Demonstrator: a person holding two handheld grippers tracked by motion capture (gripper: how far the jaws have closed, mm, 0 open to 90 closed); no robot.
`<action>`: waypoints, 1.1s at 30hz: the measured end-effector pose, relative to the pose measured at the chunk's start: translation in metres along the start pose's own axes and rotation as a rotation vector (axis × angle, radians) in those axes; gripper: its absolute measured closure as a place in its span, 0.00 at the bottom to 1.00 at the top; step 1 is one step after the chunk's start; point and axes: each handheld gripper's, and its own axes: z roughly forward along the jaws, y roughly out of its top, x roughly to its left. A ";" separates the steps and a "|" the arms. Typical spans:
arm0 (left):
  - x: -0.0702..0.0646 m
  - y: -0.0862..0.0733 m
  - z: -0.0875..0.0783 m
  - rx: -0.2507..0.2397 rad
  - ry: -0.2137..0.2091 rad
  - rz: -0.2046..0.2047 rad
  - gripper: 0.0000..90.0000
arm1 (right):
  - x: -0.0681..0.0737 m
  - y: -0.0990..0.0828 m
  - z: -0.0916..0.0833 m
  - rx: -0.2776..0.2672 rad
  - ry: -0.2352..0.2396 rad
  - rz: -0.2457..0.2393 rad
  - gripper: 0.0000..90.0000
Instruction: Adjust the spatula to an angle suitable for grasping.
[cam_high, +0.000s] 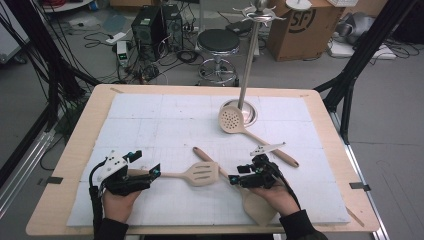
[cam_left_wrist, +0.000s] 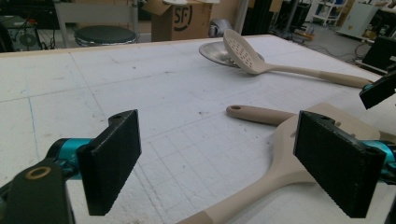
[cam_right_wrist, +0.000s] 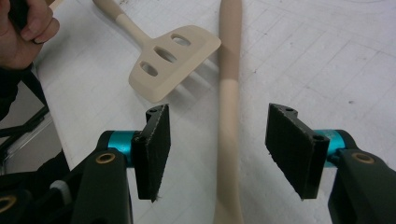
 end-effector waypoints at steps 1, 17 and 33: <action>0.000 0.000 0.001 0.001 0.000 -0.003 0.17 | 0.000 0.000 0.001 0.002 0.000 0.004 0.45; -0.002 0.001 0.004 0.008 -0.004 0.009 0.17 | 0.000 -0.001 -0.001 0.012 -0.024 -0.007 0.40; -0.010 0.003 0.014 0.008 -0.023 0.028 0.17 | -0.002 -0.007 -0.009 0.054 -0.092 -0.008 0.39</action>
